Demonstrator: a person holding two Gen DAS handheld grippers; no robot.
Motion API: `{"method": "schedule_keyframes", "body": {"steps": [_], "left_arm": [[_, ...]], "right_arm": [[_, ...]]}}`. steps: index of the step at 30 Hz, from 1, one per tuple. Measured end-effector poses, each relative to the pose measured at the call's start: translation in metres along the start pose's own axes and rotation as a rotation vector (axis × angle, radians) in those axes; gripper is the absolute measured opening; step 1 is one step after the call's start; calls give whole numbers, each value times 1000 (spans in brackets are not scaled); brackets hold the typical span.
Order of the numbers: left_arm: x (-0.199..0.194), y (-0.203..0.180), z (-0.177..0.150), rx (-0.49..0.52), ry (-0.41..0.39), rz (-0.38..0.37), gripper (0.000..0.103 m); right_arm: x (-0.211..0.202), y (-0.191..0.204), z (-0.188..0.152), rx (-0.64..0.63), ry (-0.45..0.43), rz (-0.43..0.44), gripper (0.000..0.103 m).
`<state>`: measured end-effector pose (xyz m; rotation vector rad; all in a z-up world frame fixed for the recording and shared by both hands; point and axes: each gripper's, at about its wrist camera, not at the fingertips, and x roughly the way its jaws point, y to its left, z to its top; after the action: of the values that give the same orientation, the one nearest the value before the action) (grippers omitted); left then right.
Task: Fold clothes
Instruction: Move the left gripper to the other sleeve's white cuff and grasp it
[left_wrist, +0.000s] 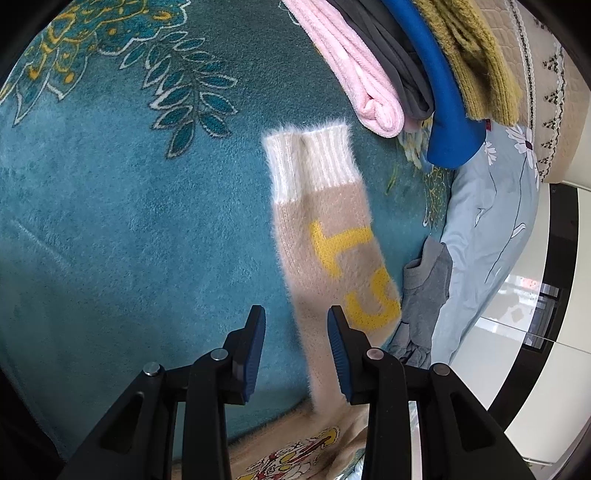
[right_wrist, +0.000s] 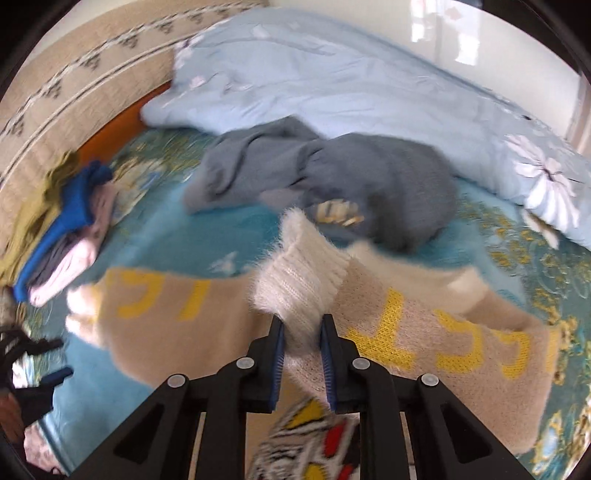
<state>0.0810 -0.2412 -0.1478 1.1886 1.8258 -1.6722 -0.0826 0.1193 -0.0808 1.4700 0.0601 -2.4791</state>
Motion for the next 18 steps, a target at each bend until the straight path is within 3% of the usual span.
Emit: {"method": "schedule_keyframes", "body": {"steps": [7, 10, 12, 18], "left_arm": [[-6, 7, 3, -25, -15, -9, 35], [-9, 12, 7, -58, -25, -16, 35], [-8, 17, 13, -93, -36, -21, 35], [-8, 39, 44, -259, -83, -80, 35]], "right_arm": [[42, 19, -21, 18, 118, -12, 22], [42, 21, -23, 14, 128, 9, 28], [40, 21, -24, 2, 139, 37, 37], [7, 1, -18, 83, 55, 115, 38]]}}
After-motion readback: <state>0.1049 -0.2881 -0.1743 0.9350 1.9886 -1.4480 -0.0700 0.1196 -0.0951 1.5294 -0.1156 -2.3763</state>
